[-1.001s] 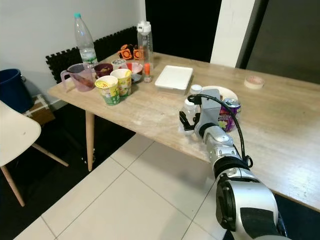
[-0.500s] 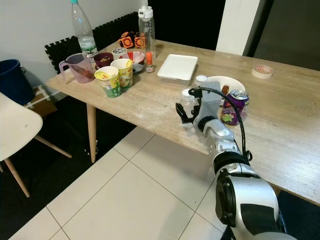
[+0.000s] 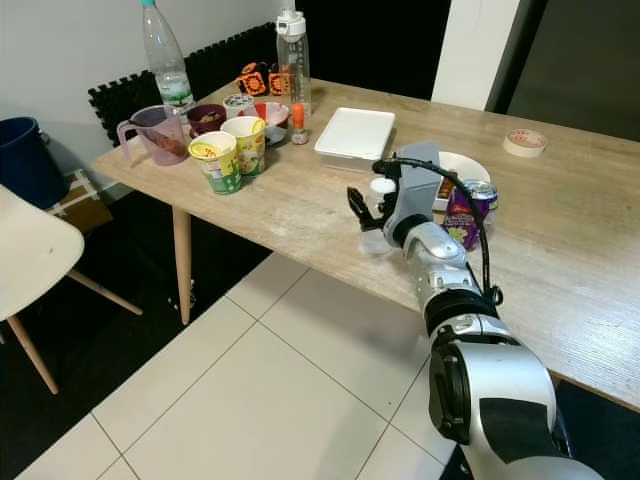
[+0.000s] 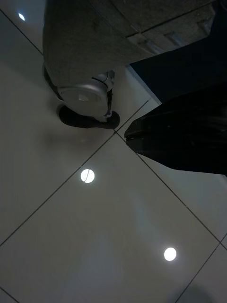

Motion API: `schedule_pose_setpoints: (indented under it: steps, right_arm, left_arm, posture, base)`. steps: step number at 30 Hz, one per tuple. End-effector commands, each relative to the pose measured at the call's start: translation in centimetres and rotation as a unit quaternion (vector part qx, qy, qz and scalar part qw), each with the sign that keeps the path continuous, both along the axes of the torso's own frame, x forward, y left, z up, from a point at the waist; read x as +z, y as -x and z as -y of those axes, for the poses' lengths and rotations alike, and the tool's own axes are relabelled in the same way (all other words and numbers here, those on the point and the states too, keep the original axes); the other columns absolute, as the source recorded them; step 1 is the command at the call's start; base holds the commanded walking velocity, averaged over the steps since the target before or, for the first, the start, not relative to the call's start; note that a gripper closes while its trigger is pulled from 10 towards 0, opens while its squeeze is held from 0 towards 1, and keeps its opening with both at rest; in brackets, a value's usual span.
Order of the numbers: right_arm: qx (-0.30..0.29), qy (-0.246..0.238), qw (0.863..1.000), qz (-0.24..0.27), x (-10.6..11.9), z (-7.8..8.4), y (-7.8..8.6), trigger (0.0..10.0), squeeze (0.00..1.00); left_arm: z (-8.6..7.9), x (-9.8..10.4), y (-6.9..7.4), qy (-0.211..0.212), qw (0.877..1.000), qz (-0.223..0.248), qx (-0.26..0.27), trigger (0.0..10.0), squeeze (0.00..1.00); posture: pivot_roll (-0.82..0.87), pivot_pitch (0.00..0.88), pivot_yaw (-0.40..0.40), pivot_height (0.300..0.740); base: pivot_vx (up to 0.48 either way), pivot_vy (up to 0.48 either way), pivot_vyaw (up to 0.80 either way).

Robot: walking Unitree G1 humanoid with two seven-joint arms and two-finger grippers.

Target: Restocking fridge

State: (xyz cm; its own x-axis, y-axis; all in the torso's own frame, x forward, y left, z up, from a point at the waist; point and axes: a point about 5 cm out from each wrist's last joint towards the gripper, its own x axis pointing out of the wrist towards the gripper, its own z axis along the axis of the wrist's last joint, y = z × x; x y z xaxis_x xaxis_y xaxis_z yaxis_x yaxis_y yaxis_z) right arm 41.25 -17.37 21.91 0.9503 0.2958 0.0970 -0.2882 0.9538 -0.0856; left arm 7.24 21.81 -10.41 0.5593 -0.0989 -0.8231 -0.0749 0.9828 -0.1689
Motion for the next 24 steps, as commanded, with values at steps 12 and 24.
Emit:
schedule_pose_setpoints:
  steps: [12,24]
  right_arm:
    - [-0.007,0.012,1.0,-0.004,0.2,-0.1,-0.2,0.0,0.0]
    - [0.083,-0.071,0.992,0.064,3.4,-0.9,-0.1,0.0,0.0]
  left_arm:
    - [-0.3,-0.1,0.5,-0.006,1.0,-0.015,0.007,10.0,0.0]
    - [0.7,0.0,-1.8,0.0,1.0,0.001,0.012,10.0,0.0]
  posture:
    - [0.1,0.083,0.064,0.74]
    - [0.08,0.031,0.049,0.74]
  base:
    - [0.0,0.0,0.0]
    - [0.0,0.0,0.0]
